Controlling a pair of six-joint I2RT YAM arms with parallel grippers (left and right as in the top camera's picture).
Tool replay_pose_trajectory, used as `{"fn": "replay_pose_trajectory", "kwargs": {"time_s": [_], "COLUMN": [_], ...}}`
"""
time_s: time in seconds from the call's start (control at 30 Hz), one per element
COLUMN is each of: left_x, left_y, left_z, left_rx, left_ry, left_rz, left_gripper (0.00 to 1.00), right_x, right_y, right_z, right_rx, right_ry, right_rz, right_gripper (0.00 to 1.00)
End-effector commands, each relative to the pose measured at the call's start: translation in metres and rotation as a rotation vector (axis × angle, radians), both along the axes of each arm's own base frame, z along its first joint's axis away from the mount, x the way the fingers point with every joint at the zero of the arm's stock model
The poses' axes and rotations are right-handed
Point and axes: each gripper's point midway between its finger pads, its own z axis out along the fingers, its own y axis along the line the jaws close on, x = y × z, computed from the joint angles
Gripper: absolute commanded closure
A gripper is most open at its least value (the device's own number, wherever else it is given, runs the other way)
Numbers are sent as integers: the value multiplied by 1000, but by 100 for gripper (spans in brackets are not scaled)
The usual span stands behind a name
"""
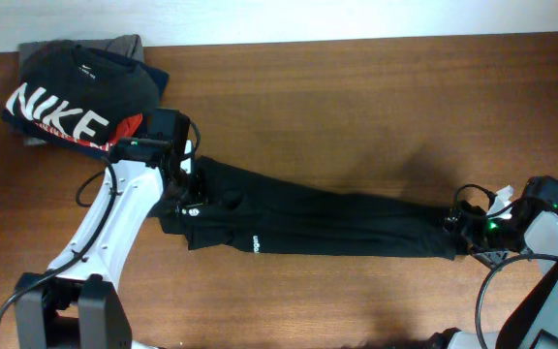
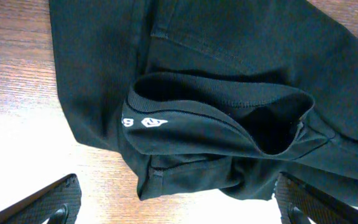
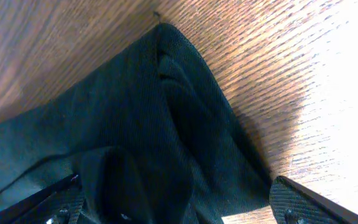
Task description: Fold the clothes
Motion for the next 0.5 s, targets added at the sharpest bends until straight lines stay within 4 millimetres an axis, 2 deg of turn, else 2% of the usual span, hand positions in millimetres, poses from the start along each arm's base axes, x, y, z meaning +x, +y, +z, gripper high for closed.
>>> {"fn": "replay_pose_trajectory", "kwargs": {"time_s": [0.0,0.33,0.47], "left_x": [-1,-1,-1], "left_y": [-2,-2,-2], "left_z": [0,0,0], "left_rx": [-10,-10,-10], "left_ry": [5,5,5], "left_rz": [2,2,2], "left_gripper": [1,1,1], "right_x": [-1,-5,-5], "right_y": [5,14,4], "right_z": [-1,-12,-15], "right_rx": [20,39,-7], "right_ry": [-12,-45,-26], "right_rz": [17,58,24], "right_gripper": [1,0,1]}}
